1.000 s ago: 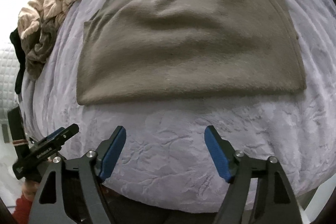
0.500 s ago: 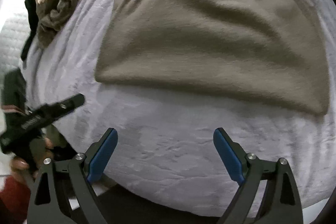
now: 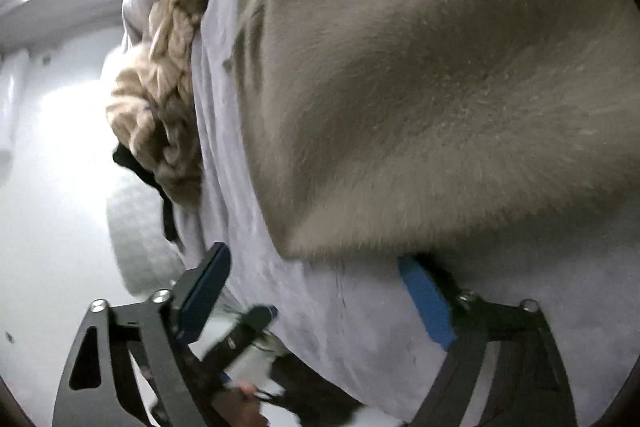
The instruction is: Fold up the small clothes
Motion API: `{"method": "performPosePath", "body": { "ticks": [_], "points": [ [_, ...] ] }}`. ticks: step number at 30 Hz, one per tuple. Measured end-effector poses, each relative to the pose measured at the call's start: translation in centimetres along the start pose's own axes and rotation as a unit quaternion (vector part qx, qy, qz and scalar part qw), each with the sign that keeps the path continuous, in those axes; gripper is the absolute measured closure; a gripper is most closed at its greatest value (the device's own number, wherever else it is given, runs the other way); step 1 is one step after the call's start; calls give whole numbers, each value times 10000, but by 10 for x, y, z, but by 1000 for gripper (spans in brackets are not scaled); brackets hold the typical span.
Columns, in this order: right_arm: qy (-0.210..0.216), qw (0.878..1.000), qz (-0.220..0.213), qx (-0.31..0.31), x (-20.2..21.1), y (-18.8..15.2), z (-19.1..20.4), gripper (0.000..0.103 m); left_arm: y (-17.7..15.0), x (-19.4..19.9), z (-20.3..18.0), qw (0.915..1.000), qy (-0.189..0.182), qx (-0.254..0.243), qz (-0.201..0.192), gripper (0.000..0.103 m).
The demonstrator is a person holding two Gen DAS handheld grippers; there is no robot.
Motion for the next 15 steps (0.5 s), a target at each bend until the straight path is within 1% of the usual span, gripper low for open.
{"method": "performPosePath", "body": {
  "ticks": [1,2,4,6,7,8,10,12,15],
  "points": [
    [103,9998,-50,-133,-4,1,-4,25,0,-2,1,9999,-80,69,50,10],
    [196,9995,-87,-212,-6,3,-7,30,-1,-3,1,9997,-174,122,85,10],
    [274,9991,-120,-311,-7,6,-12,50,-3,-3,-1,9992,-320,223,74,10],
    [214,9987,-139,-445,-6,10,-20,92,-5,-2,-5,9981,-521,308,97,10],
    [206,9986,-177,-460,-4,12,-21,93,-5,-1,-7,9973,-635,351,110,10],
    [285,9986,-224,-372,-1,15,-18,93,-6,0,-10,9962,-770,387,120,10],
    [303,9992,-259,-58,5,19,-7,94,-8,3,-18,9929,-1088,433,201,10],
    [287,9988,-248,318,10,21,8,94,-11,4,-29,9873,-1474,482,355,10],
    [366,9976,-233,533,14,22,19,94,-16,2,-45,9784,-1907,600,523,10]
  ]
}}
Point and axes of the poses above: each gripper's, at about its wrist camera, not at the fingertips, and x roughly against the way its jaws point, z to its left, y to its top, the point moved 8 cm from there along -x, roughly the way its jaws point, and after that the axes turned 12 degrees about x, right-handed, at the moved point
